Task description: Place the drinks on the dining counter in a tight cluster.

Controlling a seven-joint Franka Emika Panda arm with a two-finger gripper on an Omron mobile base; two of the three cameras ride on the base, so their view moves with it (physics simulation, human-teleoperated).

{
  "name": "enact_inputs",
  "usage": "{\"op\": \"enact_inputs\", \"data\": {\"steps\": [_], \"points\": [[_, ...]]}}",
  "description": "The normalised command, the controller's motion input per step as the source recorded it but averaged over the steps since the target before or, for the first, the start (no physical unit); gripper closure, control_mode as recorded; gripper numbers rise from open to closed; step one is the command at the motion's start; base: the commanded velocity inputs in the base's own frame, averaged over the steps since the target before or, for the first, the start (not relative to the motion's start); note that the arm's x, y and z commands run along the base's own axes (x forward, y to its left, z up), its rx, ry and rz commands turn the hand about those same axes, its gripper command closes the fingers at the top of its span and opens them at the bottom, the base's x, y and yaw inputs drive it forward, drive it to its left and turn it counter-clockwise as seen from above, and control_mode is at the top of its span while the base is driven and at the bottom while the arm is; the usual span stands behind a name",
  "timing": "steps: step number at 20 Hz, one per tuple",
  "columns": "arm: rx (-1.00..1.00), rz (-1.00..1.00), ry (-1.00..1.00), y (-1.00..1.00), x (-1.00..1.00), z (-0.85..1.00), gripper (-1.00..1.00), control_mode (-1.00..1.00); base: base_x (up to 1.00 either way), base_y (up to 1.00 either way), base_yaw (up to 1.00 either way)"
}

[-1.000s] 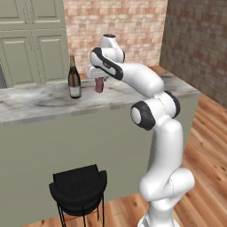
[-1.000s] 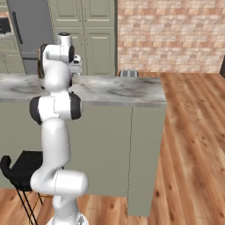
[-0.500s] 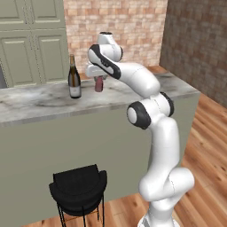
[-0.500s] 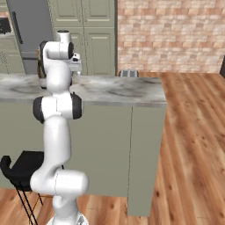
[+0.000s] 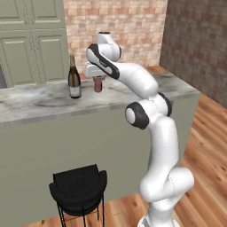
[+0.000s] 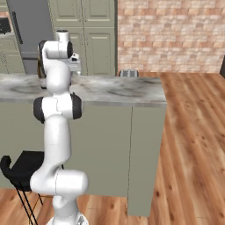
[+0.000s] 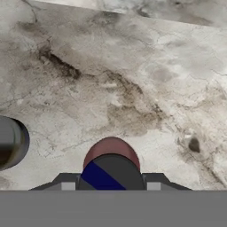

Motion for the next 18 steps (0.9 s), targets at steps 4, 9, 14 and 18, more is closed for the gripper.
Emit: {"op": "enact_inputs", "data": {"steps": [4, 9, 14, 18], "points": [[0.0, 0.0, 0.0, 0.13, -0.08, 0.0, 1.0, -1.0, 0.0, 0.0, 0.0], [0.0, 0.0, 0.0, 0.04, 0.0, -0.01, 1.0, -1.0, 0.0, 0.0, 0.0], [0.0, 0.0, 0.0, 0.09, -0.02, -0.04, 1.0, -1.0, 0.0, 0.0, 0.0], [0.0, 0.0, 0.0, 0.06, -0.02, 0.0, 1.0, -1.0, 0.0, 0.0, 0.0]]}}
